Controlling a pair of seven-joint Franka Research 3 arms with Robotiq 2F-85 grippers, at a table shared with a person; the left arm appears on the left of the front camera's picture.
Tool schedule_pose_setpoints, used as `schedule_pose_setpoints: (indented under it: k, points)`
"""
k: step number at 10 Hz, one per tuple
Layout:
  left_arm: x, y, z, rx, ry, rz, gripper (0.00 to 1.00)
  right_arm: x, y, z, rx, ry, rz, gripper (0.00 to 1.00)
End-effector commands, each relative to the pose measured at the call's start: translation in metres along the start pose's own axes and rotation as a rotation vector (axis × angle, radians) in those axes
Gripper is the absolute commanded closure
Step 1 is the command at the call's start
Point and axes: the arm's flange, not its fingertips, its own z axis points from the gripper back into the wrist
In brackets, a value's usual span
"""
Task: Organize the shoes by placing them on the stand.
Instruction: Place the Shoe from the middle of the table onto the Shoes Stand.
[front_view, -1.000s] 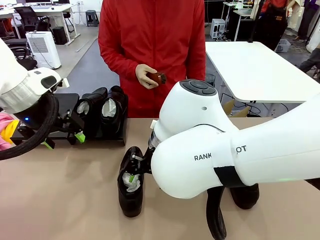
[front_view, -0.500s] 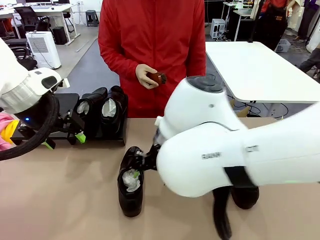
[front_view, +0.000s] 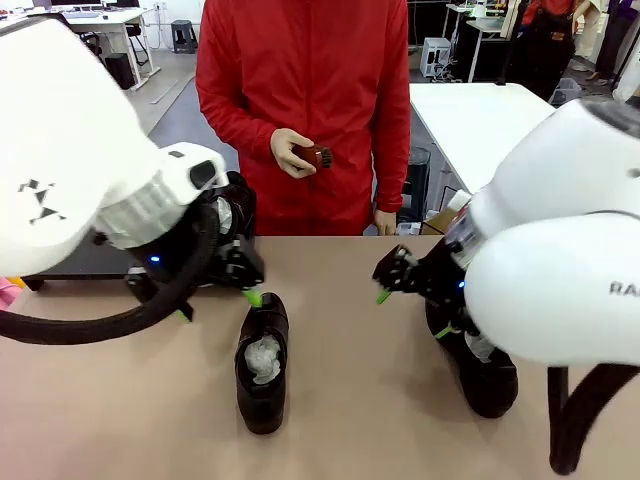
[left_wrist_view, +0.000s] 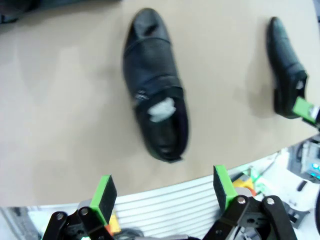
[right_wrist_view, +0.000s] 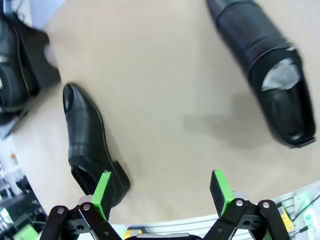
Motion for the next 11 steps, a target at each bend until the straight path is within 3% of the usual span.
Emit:
schedule_pose_setpoints:
  k: [1,2,3,5,7,11]
  points:
    - [0.006,-0.024,-0.004,0.006,-0.022,0.029,0.00,0.005,-0.028,-0.001,0.038,0.000,-0.121,0.00]
    - [0.014,-0.022,-0.007,0.063,-0.044,0.014,0.00,0.009,-0.036,-0.002,0.040,-0.013,-0.201,0.00]
    - [-0.005,-0.019,-0.001,-0.003,-0.002,0.008,0.00,0.014,-0.006,0.004,0.006,-0.009,-0.056,0.00]
    - [0.000,-0.028,-0.004,0.013,-0.009,0.008,0.00,0.014,-0.006,0.004,0.006,-0.009,-0.056,0.00]
    - [0.000,-0.069,-0.043,0.084,0.021,-0.059,0.00,0.014,-0.006,0.004,0.006,-0.009,-0.056,0.00]
    - [0.011,-0.084,-0.103,0.173,0.036,-0.054,0.00,0.014,-0.006,0.004,0.006,-0.009,-0.056,0.00]
